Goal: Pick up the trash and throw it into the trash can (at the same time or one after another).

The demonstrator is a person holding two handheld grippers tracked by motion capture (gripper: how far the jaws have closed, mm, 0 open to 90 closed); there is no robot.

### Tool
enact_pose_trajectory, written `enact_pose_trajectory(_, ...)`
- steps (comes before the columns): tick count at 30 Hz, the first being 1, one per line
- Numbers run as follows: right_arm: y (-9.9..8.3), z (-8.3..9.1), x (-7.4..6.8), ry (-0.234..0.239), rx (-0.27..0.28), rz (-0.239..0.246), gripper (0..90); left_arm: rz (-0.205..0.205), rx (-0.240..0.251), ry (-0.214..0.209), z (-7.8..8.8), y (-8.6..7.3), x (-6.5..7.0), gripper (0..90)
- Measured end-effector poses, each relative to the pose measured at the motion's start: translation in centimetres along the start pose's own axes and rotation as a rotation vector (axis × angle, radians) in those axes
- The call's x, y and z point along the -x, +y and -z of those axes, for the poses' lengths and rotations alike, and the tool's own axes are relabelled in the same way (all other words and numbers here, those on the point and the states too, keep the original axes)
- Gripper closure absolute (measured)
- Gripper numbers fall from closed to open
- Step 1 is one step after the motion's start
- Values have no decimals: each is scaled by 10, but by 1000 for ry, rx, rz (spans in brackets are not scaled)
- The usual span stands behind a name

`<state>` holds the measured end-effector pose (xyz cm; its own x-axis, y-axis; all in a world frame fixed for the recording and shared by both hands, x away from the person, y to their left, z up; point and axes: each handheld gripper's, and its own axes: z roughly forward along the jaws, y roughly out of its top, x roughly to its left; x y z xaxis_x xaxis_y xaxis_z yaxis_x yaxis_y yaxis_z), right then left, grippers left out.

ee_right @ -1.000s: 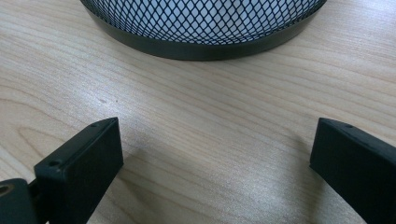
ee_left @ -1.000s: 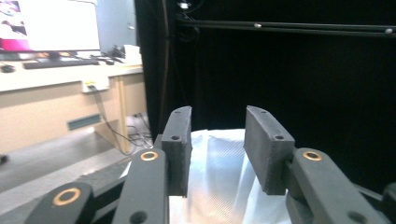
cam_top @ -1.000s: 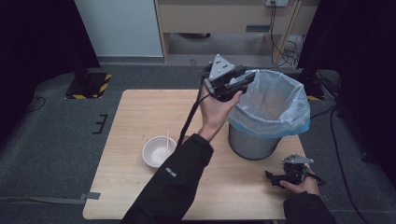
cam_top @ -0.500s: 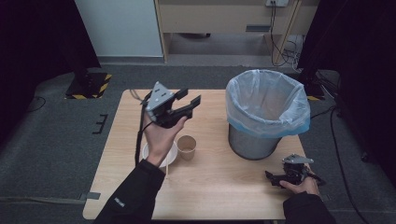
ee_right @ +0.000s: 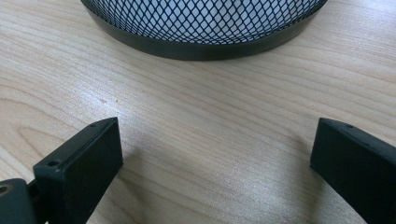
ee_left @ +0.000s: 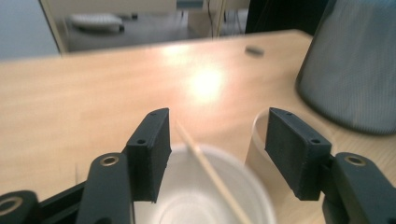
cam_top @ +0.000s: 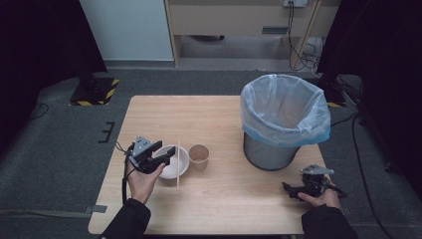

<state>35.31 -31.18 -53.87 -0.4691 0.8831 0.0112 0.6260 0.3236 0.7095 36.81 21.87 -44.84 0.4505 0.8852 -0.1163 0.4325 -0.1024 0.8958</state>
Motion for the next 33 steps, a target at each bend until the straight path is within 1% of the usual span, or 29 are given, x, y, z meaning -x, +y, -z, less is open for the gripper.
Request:
enact_pose_trajectory(3, 0, 0, 0, 0, 0, 0, 26, -14, -56, 19, -7, -14, -3, 380)
enact_pose_trajectory(6, 0, 0, 0, 0, 0, 0, 27, -23, -85, 26, -13, -19, -1, 372)
enact_pose_trajectory(8, 0, 0, 0, 0, 0, 1, 27, -18, -107, 19, -18, -23, 0, 372)
enact_pose_trajectory(11, 0, 0, -1, 1, -1, 0, 27, -29, -152, 26, -26, -29, 1, 373)
enact_pose_trajectory(13, 0, 0, 0, 1, 0, 4, 27, -20, -185, 35, -32, -33, 0, 389)
enact_pose_trajectory(16, 0, 0, -1, 2, 0, 4, 27, -14, -197, 26, -36, -33, 0, 412)
enact_pose_trajectory(17, 0, 0, -1, 3, -2, 4, 27, 2, -196, 21, -37, -33, 1, 412)
enact_pose_trajectory(19, 0, 0, -1, 2, 0, 4, 27, -1, -207, 17, -39, -32, 2, 442)
enact_pose_trajectory(21, 0, 0, -1, 3, 0, 5, 26, 7, -216, 4, -40, -33, 3, 459)
enact_pose_trajectory(24, 0, 0, -1, 3, -1, 6, 26, 11, -222, 0, -40, -32, 4, 517)
enact_pose_trajectory(25, 0, 0, -1, 3, -1, 6, 26, 10, -229, 4, -40, -32, 4, 517)
enact_pose_trajectory(27, 0, 0, -1, 4, -3, 6, 26, 7, -245, 10, -41, -32, 3, 567)
enact_pose_trajectory(32, 0, 0, -1, 3, -1, 6, 26, 25, -268, 25, -41, -32, -1, 680)
enact_pose_trajectory(33, 0, 0, -1, 4, -4, 6, 27, 29, -278, 31, -41, -32, -3, 733)
